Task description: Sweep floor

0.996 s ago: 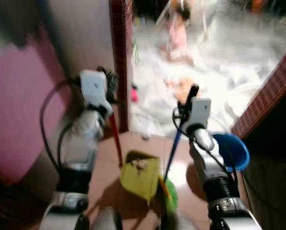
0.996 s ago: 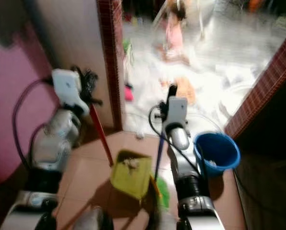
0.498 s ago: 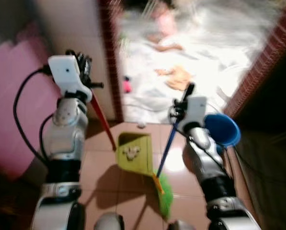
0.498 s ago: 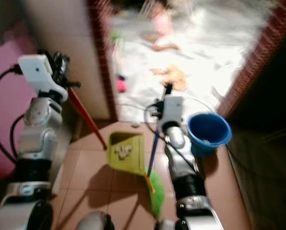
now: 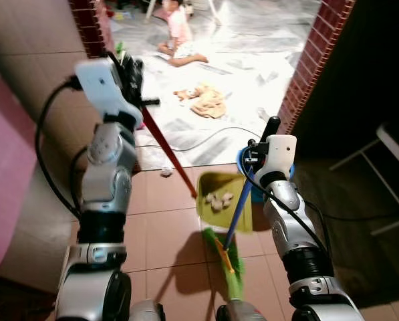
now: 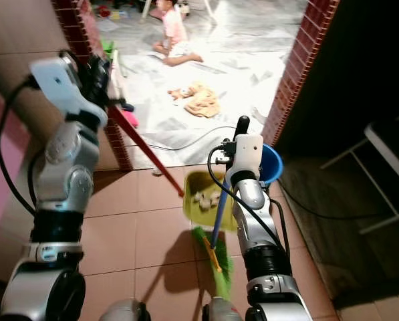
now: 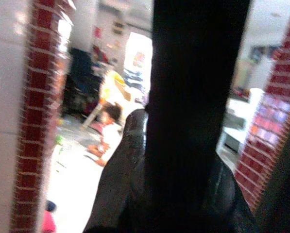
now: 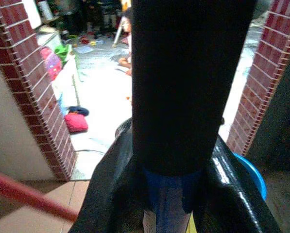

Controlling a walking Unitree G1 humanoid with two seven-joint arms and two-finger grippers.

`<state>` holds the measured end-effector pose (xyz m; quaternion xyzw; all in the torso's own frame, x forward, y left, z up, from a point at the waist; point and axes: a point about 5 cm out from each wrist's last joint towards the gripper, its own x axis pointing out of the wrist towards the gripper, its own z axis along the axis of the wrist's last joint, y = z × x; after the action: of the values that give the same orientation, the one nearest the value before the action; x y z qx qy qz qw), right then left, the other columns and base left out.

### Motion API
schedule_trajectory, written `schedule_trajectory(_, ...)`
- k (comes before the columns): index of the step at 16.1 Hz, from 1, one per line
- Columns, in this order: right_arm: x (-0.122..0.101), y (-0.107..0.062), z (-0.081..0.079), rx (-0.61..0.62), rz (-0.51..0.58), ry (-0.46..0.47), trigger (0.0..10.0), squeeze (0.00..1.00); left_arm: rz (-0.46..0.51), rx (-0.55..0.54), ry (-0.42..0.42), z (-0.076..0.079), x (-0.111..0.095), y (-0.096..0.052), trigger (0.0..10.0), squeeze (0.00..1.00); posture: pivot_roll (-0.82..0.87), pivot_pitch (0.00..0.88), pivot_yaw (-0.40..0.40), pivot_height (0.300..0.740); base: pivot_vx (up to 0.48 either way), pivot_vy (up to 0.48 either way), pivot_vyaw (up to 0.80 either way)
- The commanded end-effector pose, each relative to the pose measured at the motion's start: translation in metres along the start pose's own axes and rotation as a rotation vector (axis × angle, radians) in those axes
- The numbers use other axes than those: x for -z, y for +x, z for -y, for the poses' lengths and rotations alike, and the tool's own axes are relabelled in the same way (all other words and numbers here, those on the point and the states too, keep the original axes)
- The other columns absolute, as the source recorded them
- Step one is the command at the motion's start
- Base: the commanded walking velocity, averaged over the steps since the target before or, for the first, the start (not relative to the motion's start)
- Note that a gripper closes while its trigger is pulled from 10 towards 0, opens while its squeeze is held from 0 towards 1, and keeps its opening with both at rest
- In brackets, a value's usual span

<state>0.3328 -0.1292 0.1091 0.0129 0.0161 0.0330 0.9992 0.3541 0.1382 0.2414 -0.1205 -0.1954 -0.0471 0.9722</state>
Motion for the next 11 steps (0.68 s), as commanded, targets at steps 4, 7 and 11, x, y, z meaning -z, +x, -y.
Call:
schedule_trajectory(4,0.010,-0.004,0.003,0.004,-0.059,-0.012,10.0,0.00,0.218,-0.013,-0.014,0.002,-0.057,0.019,10.0,0.00,-0.05,0.023,0.014,0.740,0.000,0.000,0.00)
schedule_trajectory(7,0.012,-0.004,0.003,0.006,-0.075,-0.016,10.0,0.00,0.219,-0.017,-0.025,0.006,-0.052,0.024,10.0,0.00,-0.06,0.025,0.018,0.740,0.198,0.000,-0.80)
schedule_trajectory(11,0.014,-0.005,0.006,0.002,-0.098,-0.025,10.0,0.00,0.208,0.000,-0.038,0.014,-0.046,0.027,10.0,0.00,-0.06,0.025,0.023,0.740,0.380,0.000,-0.33)
